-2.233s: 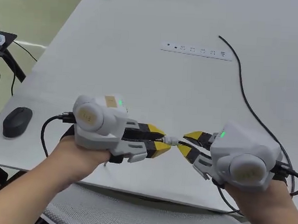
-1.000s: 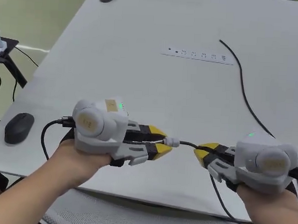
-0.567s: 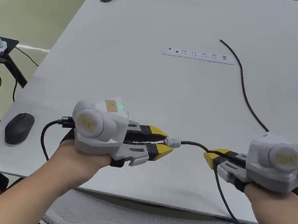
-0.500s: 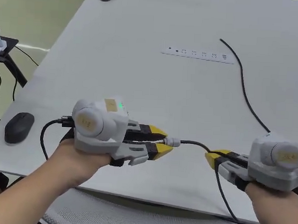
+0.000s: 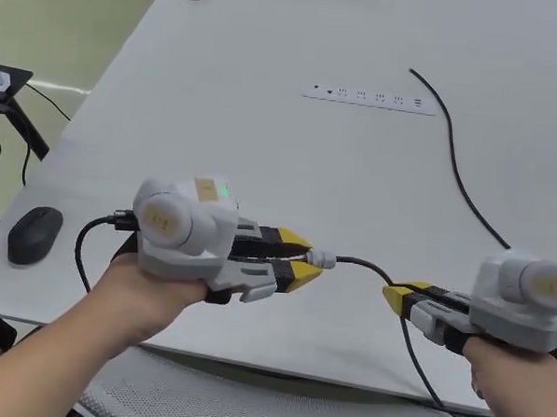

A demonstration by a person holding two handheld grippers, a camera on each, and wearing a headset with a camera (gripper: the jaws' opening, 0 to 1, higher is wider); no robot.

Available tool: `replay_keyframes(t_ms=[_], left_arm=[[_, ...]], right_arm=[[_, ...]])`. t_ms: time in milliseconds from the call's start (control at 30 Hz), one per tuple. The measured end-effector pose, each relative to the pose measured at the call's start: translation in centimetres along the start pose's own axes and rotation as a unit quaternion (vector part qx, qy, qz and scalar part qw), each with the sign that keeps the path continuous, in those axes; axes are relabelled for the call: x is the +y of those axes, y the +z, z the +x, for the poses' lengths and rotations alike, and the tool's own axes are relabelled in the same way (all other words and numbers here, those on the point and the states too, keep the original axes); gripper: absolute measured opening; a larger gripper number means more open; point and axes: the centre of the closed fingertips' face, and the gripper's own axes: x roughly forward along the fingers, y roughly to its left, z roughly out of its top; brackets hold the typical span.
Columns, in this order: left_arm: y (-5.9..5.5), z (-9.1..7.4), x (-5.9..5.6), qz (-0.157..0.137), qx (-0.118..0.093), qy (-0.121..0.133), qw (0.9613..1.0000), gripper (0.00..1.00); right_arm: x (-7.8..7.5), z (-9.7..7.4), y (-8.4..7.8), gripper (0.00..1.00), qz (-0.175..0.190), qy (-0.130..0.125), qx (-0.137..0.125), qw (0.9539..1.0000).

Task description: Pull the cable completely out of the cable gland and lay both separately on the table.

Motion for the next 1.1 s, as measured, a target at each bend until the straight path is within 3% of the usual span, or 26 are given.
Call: replay_keyframes(t_ms=[433, 500, 600, 767, 800, 833, 867, 1000, 1033, 1100], left_arm=[[0.3, 0.1, 0.3, -0.004, -0.002, 0.004, 1.0, 0.15], [0.3, 0.2, 0.2, -0.004, 0.0, 0.003, 1.0, 0.15], [0.4, 0.3, 0.2, -0.005, -0.001, 0.002, 1.0, 0.15], [0.5, 0.4, 0.1, -0.005, 0.0, 0.001, 1.0, 0.15], [0.5, 0.4, 0.1, -0.005, 0.0, 0.001, 1.0, 0.15], [0.5, 0.4, 0.1, -0.005, 0.0, 0.002, 1.0, 0.15], [0.4, 0.4, 0.1, -0.005, 0.001, 0.002, 1.0, 0.15], [0.4, 0.4, 0.0, -0.005, 0.002, 0.001, 1.0, 0.15], [0.4, 0.4, 0.0, -0.005, 0.002, 0.001, 1.0, 0.15], [0.5, 0.3, -0.1, -0.009, 0.0, -0.002, 1.0, 0.15]], right_arm=[[0.6, -0.5, 0.4, 0.04, -0.083, 0.008, 0.004, 0.9965], [0.9, -0.6, 0.8, 0.09, -0.101, 0.011, 0.0, 0.9948], [1.5, -0.6, 1.4, 0.17, -0.158, 0.011, 0.0, 0.9875], [4.1, -0.7, 3.0, 0.26, -0.257, 0.021, -0.014, 0.9661], [4.9, -0.7, 3.3, 0.27, -0.278, 0.029, -0.016, 0.9601], [5.4, -0.7, 3.5, 0.27, -0.291, 0.031, -0.018, 0.9561], [6.1, -0.7, 3.8, 0.28, -0.314, 0.035, -0.02, 0.9486], [7.5, -0.7, 4.4, 0.25, -0.362, 0.038, -0.02, 0.9313], [7.6, -0.7, 4.8, 0.22, -0.388, 0.026, -0.024, 0.921], [7.8, -0.6, 4.9, 0.17, -0.416, 0.024, -0.02, 0.9089]])
